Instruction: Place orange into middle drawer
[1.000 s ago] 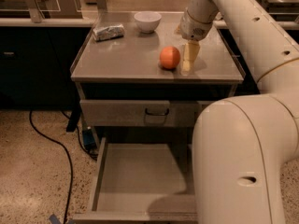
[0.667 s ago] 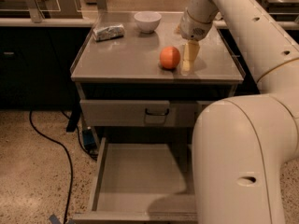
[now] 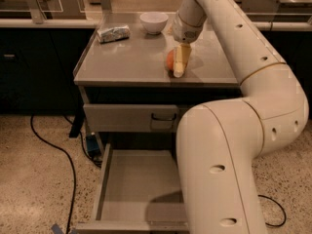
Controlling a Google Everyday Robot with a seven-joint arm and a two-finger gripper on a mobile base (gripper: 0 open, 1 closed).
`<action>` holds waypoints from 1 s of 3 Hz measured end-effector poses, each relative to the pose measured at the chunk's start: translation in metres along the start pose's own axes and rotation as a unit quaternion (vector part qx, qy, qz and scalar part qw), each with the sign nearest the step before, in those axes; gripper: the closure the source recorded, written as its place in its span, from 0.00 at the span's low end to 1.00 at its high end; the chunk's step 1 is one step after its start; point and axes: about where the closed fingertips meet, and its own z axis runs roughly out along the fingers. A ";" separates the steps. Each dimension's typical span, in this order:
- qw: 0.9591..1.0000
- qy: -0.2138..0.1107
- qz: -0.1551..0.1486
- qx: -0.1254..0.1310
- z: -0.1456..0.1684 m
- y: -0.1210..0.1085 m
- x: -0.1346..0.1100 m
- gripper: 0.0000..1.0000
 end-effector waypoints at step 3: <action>1.000 -0.005 0.022 0.003 0.010 0.001 0.012 0.00</action>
Offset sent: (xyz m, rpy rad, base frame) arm -0.0037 -0.0142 -0.0099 0.0237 0.0228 -0.0461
